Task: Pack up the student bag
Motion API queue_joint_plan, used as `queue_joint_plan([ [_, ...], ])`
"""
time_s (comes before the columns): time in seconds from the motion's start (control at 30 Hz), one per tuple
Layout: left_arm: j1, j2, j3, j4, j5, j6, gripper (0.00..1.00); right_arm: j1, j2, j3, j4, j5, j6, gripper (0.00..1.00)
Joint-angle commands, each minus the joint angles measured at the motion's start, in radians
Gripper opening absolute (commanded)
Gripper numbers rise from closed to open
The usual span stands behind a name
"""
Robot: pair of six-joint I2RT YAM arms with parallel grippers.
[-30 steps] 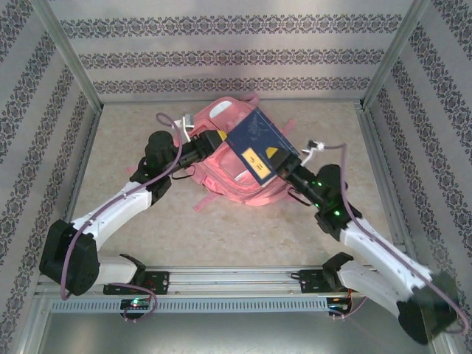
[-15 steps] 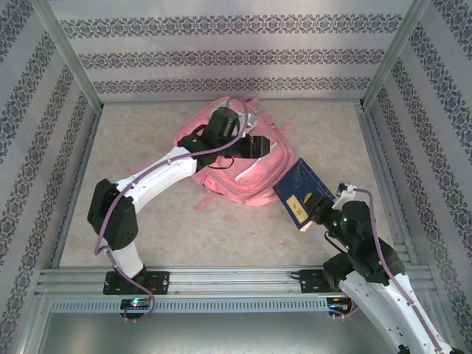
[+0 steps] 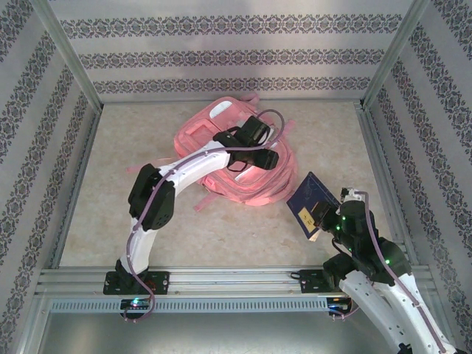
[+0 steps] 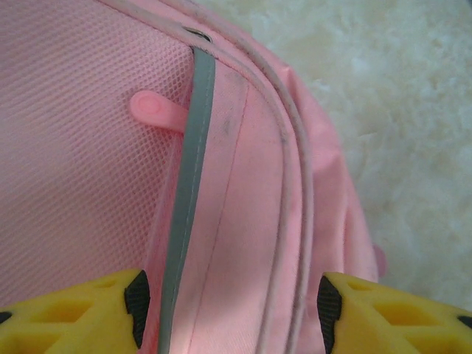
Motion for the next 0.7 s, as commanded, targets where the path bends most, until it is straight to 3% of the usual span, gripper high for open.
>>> queue_joint_plan([
  [0.0, 0.004, 0.026, 0.058, -0.025, -0.005, 0.050, 0.62, -0.004, 0.008, 0.048, -0.005, -0.034, -0.017, 0.00],
  [0.13, 0.004, 0.033, 0.021, 0.009, 0.019, 0.045, 0.60, -0.004, 0.019, 0.045, 0.009, -0.042, -0.005, 0.00],
  [0.2, 0.006, 0.032, 0.002, 0.026, 0.047, 0.036, 0.53, -0.004, 0.027, 0.044, 0.017, -0.045, -0.007, 0.00],
  [0.47, 0.042, 0.025, -0.029, 0.070, 0.140, -0.039, 0.05, -0.006, 0.068, 0.039, 0.090, -0.036, -0.005, 0.00],
  [0.53, 0.059, 0.013, -0.032, 0.074, 0.143, -0.057, 0.00, -0.008, 0.081, 0.042, 0.106, -0.036, -0.006, 0.00],
  [0.67, 0.083, -0.036, -0.035, 0.078, 0.148, -0.074, 0.00, -0.019, 0.107, 0.046, 0.119, -0.030, -0.010, 0.00],
])
